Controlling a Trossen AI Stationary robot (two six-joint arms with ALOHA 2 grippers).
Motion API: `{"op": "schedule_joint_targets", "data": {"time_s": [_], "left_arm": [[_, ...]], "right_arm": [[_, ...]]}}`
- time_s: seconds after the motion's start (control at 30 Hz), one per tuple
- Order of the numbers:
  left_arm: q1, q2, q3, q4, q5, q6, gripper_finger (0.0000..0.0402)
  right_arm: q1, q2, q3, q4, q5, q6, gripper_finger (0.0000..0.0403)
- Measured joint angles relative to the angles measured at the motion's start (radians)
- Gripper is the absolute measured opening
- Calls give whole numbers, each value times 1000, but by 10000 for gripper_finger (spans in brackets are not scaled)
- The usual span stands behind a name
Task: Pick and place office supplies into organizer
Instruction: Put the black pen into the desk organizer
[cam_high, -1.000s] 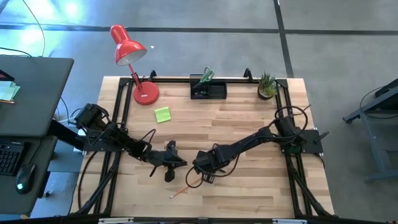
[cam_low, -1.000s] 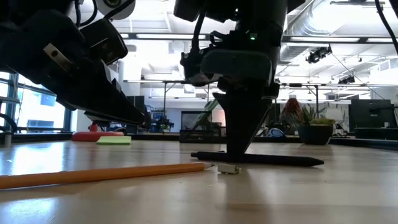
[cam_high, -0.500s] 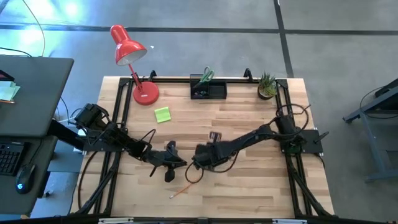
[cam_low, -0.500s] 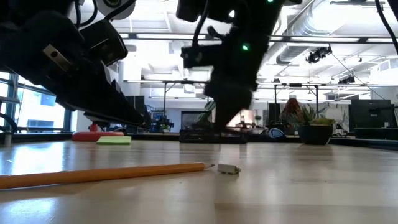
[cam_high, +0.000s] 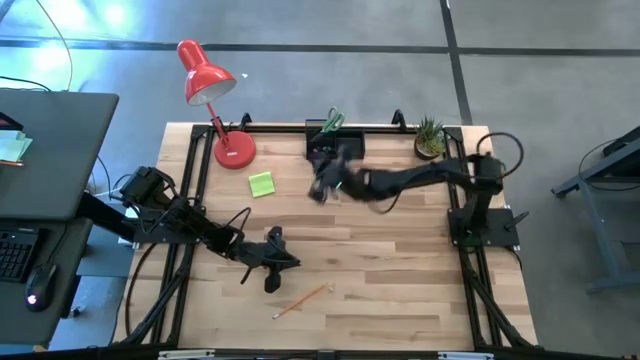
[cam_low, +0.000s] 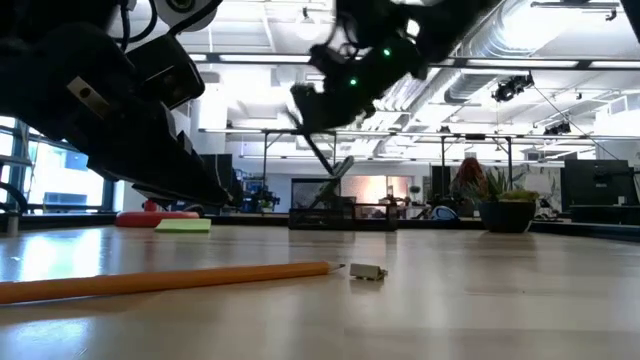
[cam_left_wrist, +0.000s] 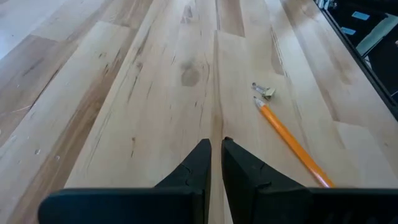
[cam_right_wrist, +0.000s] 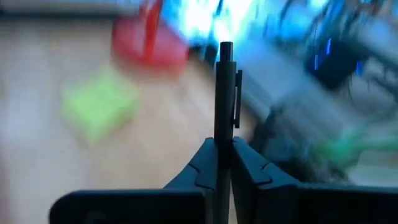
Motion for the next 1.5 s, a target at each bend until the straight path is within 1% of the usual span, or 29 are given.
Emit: {"op": "schedule_joint_targets", "data": {"time_s": [0.1,0.17,0.2,0.23,0.33,0.43,0.53,0.73,0.83,1.0,1.1,1.17,1.3,1.4,1.5], "left_arm": [[0,0,0,-2,0,0,26],[0,0,0,-3,0,0,26],[1,0,0,-2,0,0,26],[2,0,0,-2,0,0,26],[2,0,0,-2,-5,3,26],[2,0,0,-2,-15,6,26],[2,0,0,-1,-20,7,26],[2,0,0,-1,-29,10,26],[2,0,0,0,-30,8,26],[-1,0,0,-3,-30,-20,26],[-19,0,0,-9,-41,-24,26],[-32,0,0,-9,-60,-24,26],[-53,0,0,-9,-93,-24,26],[-53,0,0,-9,-98,-32,26],[-53,0,0,-9,-98,-41,26]], "right_arm": [[-102,-24,-112,366,-142,-111,6],[-174,-24,-160,527,-254,-118,6],[-212,-21,-168,575,-308,-107,6],[-248,-14,-167,610,-362,-91,5],[-340,18,-147,578,-492,-87,4],[-402,32,-118,574,-571,-94,8],[-444,38,-95,574,-628,-112,9],[-486,43,-90,596,-693,-114,5],[-487,82,-91,627,-702,-123,9],[-486,164,-91,798,-710,-87,8],[-486,194,-91,820,-705,-80,12],[-486,196,-91,817,-683,-81,22],[-491,197,-91,802,-685,-57,54],[-492,197,-91,796,-689,-8,80],[-492,197,-91,763,-691,-2,102]]}}
